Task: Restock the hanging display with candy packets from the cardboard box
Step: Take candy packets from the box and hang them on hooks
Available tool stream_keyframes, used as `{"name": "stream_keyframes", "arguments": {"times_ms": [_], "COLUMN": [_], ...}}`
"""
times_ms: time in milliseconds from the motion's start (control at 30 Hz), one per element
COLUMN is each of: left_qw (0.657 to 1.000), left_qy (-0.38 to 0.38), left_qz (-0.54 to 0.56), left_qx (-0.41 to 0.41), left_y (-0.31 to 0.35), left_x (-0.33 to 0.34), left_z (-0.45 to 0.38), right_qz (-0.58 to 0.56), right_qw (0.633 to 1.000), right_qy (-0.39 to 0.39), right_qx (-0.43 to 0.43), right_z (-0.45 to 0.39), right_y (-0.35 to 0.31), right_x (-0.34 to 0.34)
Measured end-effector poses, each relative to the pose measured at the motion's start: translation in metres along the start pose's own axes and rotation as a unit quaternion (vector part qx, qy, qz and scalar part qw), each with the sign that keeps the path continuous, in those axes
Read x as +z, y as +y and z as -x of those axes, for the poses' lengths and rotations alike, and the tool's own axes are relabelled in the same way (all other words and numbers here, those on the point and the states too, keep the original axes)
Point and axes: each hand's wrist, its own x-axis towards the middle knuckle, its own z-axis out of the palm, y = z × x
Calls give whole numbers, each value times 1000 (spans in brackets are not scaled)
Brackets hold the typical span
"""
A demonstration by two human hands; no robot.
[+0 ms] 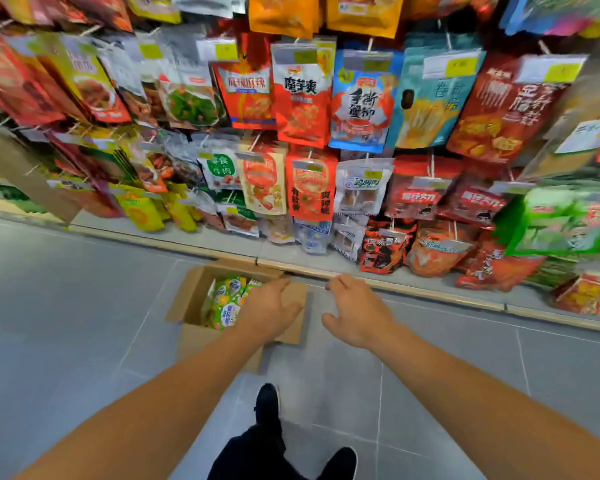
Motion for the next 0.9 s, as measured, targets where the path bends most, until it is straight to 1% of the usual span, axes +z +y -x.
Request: {"name": "stream_keyframes", "arguments": {"times_ms": [133, 267, 300, 400, 600, 767, 900], "left_qw": [999, 996, 994, 994, 989, 984, 981], "left_qy": [-1, 10, 10, 0, -53, -69, -76], "left_qz": [13, 56, 69, 74, 99, 99, 111], "left_qx": [-42, -74, -80, -86, -100, -128, -141], "left_y": [-59, -126, -135, -191, -294, -345, -383], "left_x": [-4, -21, -25, -51, -94, -101, -83], "left_z": [2, -9, -11, -37, -105, -153, -190], "right_qz": [14, 23, 23, 26, 1, -33, -31], "right_qw": [999, 996, 995, 994, 985, 980, 970], "right_qy": [-46, -89, -91, -110, -161, -163, -198], "right_qx": [-20, -20, -16, 4, 61, 107, 137], "right_z": [-28, -79, -85, -130, -220, -274, -307], "right_y": [-34, -76, -83, -123, -196, -222, -216], "right_x": [32, 64, 68, 92, 128, 153, 184]}}
